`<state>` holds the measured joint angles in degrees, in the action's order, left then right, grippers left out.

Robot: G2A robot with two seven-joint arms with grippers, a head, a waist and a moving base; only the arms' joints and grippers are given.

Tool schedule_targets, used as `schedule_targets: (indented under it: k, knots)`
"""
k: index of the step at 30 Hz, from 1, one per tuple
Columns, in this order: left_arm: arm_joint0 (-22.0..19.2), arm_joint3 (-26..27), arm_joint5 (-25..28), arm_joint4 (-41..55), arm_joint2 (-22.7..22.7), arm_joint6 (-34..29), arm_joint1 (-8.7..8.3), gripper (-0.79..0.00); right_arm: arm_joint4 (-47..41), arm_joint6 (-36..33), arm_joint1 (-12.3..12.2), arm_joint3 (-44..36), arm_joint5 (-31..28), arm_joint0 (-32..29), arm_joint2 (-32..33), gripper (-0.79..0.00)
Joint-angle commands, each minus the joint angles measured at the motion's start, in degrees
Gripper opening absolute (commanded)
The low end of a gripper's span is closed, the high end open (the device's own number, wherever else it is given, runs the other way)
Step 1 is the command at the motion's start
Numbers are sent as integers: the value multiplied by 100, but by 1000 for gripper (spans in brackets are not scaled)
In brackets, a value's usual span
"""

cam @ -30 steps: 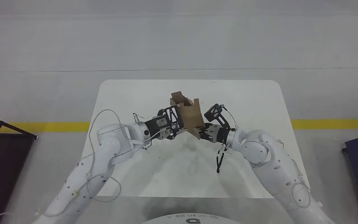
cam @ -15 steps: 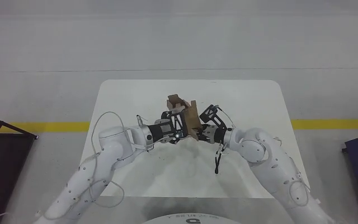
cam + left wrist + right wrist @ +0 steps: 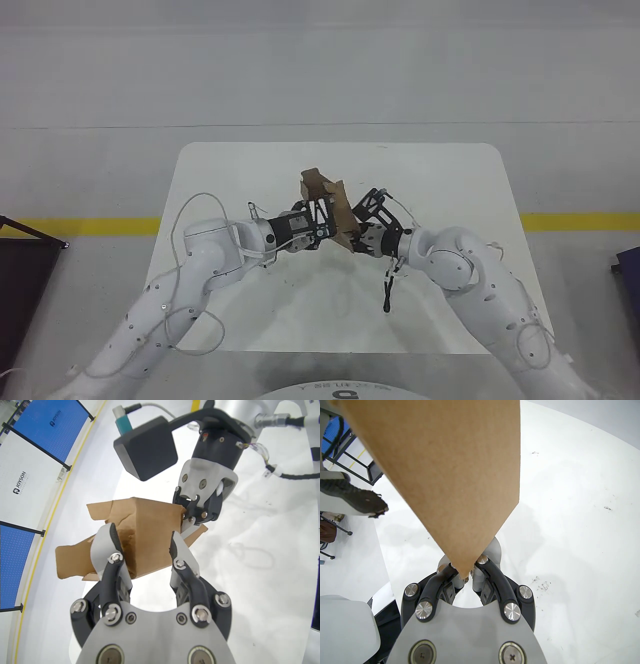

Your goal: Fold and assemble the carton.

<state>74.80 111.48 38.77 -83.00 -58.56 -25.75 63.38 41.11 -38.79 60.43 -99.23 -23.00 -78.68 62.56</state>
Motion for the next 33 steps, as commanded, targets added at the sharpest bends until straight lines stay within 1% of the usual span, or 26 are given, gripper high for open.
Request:
schedule_targets:
  k: [1, 2, 3, 9, 13, 19, 20, 21, 23, 24, 26, 27, 28, 29, 33]
  knots:
    - [-33, -26, -6, 81, 29, -19, 8, -668, 21, 111, 4, -1, 27, -6, 2, -785]
    - [-52, -40, -10, 106, 38, -34, 12, -748, 41, 170, 5, 6, 30, -18, -1, -785]
    - [-67, -53, -10, 128, 46, -38, 14, -785, 55, 229, 6, 15, 58, -25, 11, -785]
    - [-104, -69, -68, 219, 30, -7, 17, -785, -76, 907, 6, 123, 75, -146, 207, -785]
    - [-84, -29, -69, 231, 16, 31, 10, -785, -150, 1393, 10, 232, -132, -232, 283, -785]
    - [-60, -56, 9, 536, -19, 274, 7, -785, 12, 1811, 29, 403, -344, -218, 256, -785]
    - [-64, -54, 25, 546, -32, 266, 4, -748, 24, 1900, 36, 448, -383, -211, 237, -785]
    - [-63, -41, 24, 539, -42, 258, 0, -579, 37, 1960, 44, 510, -418, -204, 214, -785]
    - [-46, -18, -1, 518, -63, 254, -6, -570, 38, 2059, 60, 625, -441, -172, 170, -785]
    - [-30, -6, -29, 501, -77, 254, -10, -517, 37, 2096, 69, 672, -458, -152, 148, -785]
    - [9, 26, -72, 484, -110, 275, -18, -459, 31, 2164, 83, 745, -505, -119, 107, -785]
    - [32, 60, -120, 467, -142, 315, -22, -400, 42, 2181, 89, 772, -522, -105, 89, -785]
    - [66, 87, -164, 466, -175, 366, -28, -102, 55, 2200, 94, 788, -549, -89, 72, -785]
    - [102, 116, -192, 467, -211, 427, -34, 0, 72, 2229, 99, 805, -582, -74, 61, -785]
    - [290, 254, -333, 490, -488, 719, -74, 0, 109, 2353, 114, 855, -761, -32, 16, -785]
